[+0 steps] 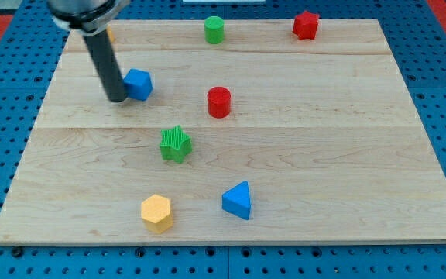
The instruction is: Move the triangle to the left center of the board
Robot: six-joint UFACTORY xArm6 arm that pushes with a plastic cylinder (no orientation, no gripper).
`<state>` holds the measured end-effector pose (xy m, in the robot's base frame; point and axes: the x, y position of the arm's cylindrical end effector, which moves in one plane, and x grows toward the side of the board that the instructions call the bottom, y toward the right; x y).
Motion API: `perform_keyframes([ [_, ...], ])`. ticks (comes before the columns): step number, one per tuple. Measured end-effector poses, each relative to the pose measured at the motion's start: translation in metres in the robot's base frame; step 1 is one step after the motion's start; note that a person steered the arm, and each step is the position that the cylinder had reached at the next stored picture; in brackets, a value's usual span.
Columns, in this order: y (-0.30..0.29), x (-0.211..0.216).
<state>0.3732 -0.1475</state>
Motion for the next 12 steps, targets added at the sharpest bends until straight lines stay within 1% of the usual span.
perform_keyframes([
  [1, 0.065, -0.02],
  [2, 0.14, 0.048],
  [3, 0.197, 0.099],
  [4, 0.238, 0.169],
  [5, 0.228, 0.223],
  [6, 0.16, 0.201],
  [8, 0.023, 0.122],
  [9, 0.013, 0.123],
  [10, -0.008, 0.134],
  [11, -0.048, 0.132],
  [12, -0.092, 0.095],
])
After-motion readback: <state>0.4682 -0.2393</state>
